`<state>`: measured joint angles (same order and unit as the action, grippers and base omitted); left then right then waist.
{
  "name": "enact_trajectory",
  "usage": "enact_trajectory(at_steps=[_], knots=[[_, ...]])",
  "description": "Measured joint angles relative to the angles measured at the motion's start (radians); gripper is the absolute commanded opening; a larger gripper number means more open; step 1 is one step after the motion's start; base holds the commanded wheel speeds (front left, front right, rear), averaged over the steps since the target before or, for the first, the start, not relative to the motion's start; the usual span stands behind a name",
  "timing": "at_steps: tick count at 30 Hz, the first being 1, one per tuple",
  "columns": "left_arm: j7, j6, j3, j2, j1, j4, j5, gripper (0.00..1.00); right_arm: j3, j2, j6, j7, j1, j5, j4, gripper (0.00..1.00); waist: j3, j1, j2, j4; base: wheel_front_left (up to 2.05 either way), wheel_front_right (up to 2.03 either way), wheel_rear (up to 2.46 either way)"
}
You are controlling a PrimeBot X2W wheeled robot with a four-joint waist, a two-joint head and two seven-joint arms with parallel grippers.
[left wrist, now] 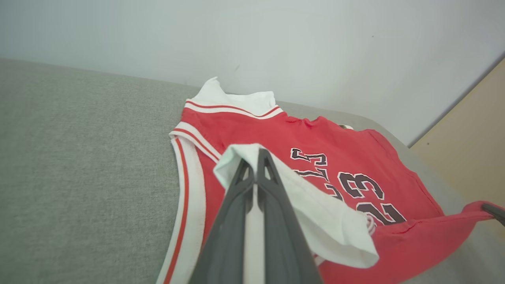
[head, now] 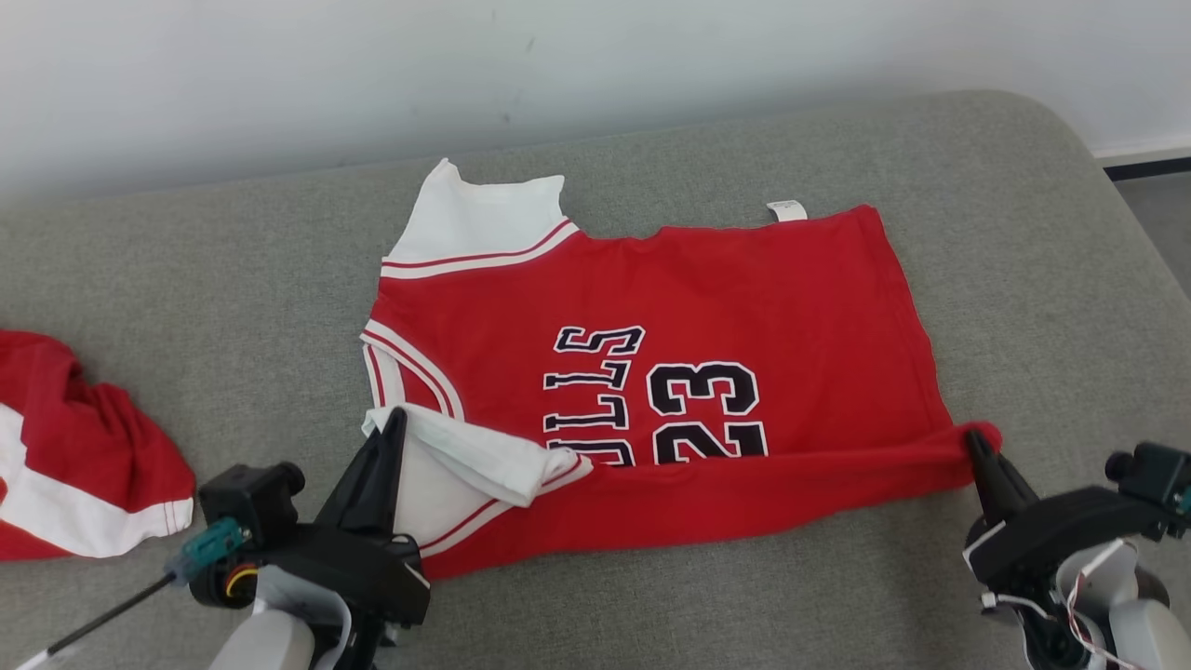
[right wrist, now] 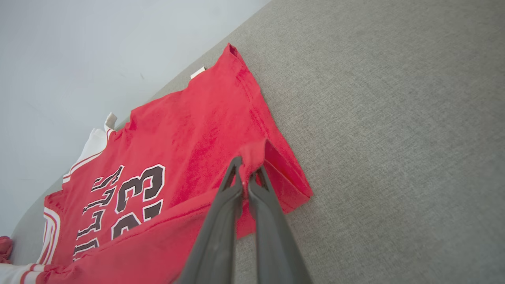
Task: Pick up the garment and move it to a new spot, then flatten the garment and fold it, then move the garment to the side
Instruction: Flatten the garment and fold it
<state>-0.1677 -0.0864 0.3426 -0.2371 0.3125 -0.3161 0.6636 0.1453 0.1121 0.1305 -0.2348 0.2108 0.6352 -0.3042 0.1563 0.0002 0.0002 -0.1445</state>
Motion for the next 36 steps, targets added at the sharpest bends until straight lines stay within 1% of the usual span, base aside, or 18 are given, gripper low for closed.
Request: enact_trajectory(at_steps=[1, 2, 3, 4, 5, 6, 12, 16, 18, 21, 24, 28, 29, 36], knots=[[0.001, -0.003, 0.006, 0.002, 0.020, -0.027, -0.003, 0.00, 0.000, -0.002, 0.000, -0.001, 0.016, -0.005, -0.008, 0.00, 0.004, 0.0000, 0.0000, -0.001, 0.00, 0.00, 0.00], [0.001, -0.005, 0.008, 0.005, 0.037, -0.052, -0.003, 0.00, 0.000, -0.002, 0.000, 0.000, 0.031, -0.011, -0.016, 0.16, 0.008, 0.0000, 0.0000, -0.001, 0.00, 0.00, 0.00], [0.000, -0.010, 0.011, 0.007, 0.054, -0.079, -0.004, 0.00, -0.002, -0.002, 0.000, 0.010, 0.045, -0.022, -0.022, 0.72, 0.010, 0.0000, 0.0000, -0.001, 0.00, 0.00, 0.00], [-0.008, -0.011, 0.014, 0.006, 0.068, -0.104, -0.009, 0.28, -0.009, 0.002, 0.000, 0.019, 0.057, -0.030, -0.027, 1.00, 0.012, 0.0000, 0.0000, -0.001, 0.00, 0.00, 0.00], [-0.021, -0.012, 0.016, 0.007, 0.082, -0.121, -0.015, 0.87, -0.019, 0.009, 0.000, 0.028, 0.063, -0.041, -0.031, 1.00, 0.013, 0.0000, 0.0000, 0.000, 0.00, 0.00, 0.00], [-0.032, -0.014, 0.016, 0.008, 0.094, -0.139, -0.017, 1.00, -0.029, 0.016, 0.000, 0.037, 0.065, -0.054, -0.034, 1.00, 0.012, 0.0000, 0.0000, 0.002, 0.00, 0.00, 0.00], [-0.079, -0.023, -0.003, 0.017, 0.094, -0.180, -0.017, 1.00, -0.092, 0.078, 0.000, 0.128, 0.037, -0.123, -0.033, 1.00, -0.006, -0.0001, 0.0000, 0.014, 0.00, 0.00, 0.00], [-0.088, -0.024, -0.026, 0.016, 0.018, -0.165, -0.017, 1.00, -0.123, 0.123, 0.000, 0.176, -0.014, -0.171, -0.043, 1.00, -0.022, -0.0003, 0.0000, 0.024, 0.00, 0.00, 0.00], [-0.091, -0.024, -0.028, 0.016, -0.025, -0.157, -0.022, 1.00, -0.122, 0.127, 0.000, 0.189, -0.036, -0.174, -0.062, 1.00, -0.028, -0.0003, -0.0001, 0.030, 0.00, 0.00, 0.00], [-0.092, -0.024, -0.024, 0.018, -0.085, -0.152, -0.034, 1.00, -0.130, 0.140, 0.000, 0.216, -0.051, -0.211, -0.083, 1.00, -0.032, -0.0003, -0.0001, 0.041, 0.00, 0.00, 0.00], [-0.092, -0.019, -0.010, 0.019, -0.120, -0.157, -0.050, 1.00, -0.132, 0.136, 0.000, 0.235, -0.046, -0.221, -0.111, 1.00, -0.027, -0.0003, -0.0001, 0.046, 0.00, 0.00, 0.00], [-0.094, -0.014, 0.008, 0.030, -0.124, -0.166, -0.065, 1.00, -0.145, 0.140, 0.000, 0.252, -0.012, -0.247, -0.168, 1.00, -0.014, -0.0003, -0.0001, 0.050, 0.00, 0.00, 0.00], [-0.095, -0.011, 0.017, 0.028, -0.120, -0.182, -0.076, 1.00, -0.150, 0.142, 0.000, 0.263, 0.010, -0.266, -0.203, 1.00, -0.006, -0.0003, -0.0001, 0.051, 0.00, 0.00, 0.00], [-0.089, -0.012, 0.039, 0.042, -0.075, -0.235, -0.081, 1.00, -0.174, 0.131, 0.000, 0.299, 0.079, -0.299, -0.354, 1.00, 0.017, -0.0003, -0.0001, 0.052, 0.00, 0.00, 0.00]])
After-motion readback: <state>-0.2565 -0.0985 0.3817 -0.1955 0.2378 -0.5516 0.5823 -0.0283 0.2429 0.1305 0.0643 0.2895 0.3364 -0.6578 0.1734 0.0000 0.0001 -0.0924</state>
